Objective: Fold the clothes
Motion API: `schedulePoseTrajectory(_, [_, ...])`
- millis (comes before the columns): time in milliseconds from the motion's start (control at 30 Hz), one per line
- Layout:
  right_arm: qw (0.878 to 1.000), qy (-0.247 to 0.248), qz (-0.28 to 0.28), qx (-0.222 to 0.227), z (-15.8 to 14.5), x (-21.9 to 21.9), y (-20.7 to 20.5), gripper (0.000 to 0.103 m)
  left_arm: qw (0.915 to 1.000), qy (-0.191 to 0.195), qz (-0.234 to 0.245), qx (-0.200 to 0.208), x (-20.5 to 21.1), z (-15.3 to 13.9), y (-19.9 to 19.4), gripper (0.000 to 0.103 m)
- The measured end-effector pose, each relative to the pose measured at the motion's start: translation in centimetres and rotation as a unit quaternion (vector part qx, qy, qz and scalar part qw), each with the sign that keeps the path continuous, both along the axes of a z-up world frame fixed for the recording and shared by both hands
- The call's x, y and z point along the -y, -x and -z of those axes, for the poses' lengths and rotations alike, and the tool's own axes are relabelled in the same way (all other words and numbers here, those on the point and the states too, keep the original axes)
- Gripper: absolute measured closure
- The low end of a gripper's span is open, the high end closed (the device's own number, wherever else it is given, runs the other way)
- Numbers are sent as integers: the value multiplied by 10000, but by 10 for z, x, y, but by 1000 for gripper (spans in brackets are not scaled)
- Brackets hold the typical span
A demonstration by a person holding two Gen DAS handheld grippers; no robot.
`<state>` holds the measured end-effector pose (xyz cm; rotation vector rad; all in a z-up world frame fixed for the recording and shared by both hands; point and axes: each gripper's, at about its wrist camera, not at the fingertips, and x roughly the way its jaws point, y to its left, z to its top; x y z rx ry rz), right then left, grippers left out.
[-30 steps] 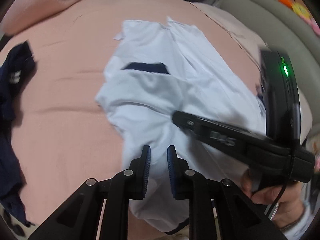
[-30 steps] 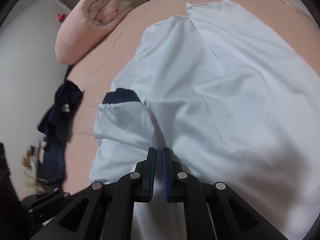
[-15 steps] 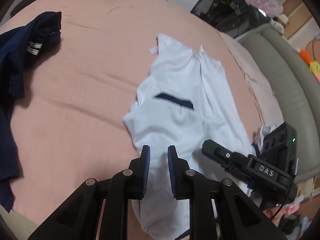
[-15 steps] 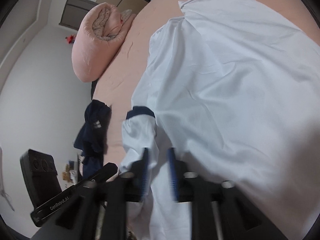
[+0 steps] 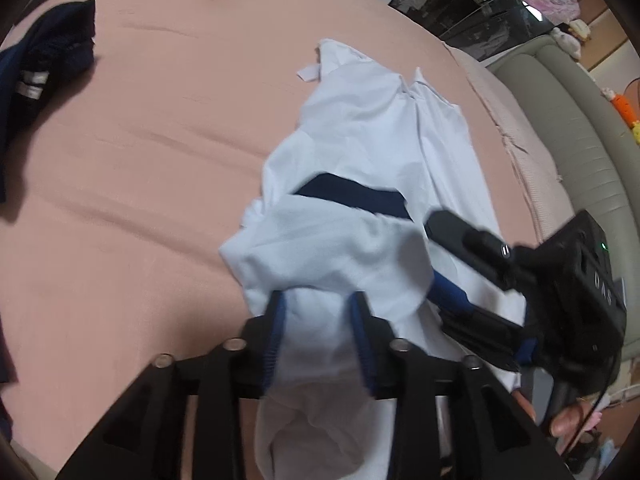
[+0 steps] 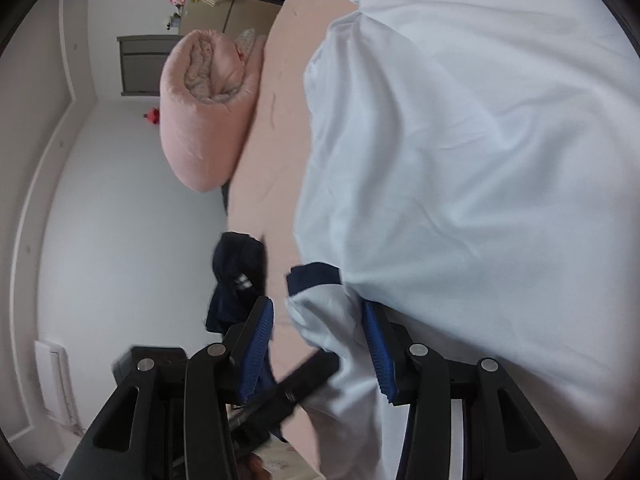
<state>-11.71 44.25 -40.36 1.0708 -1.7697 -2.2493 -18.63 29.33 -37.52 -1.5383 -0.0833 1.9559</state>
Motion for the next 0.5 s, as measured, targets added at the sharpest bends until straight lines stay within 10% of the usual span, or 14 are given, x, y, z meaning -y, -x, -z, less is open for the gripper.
schedulePoseTrajectory(500, [9967, -316, -743, -61, -6, 8, 24, 55, 9995, -44, 319, -32, 4, -10, 2, 58])
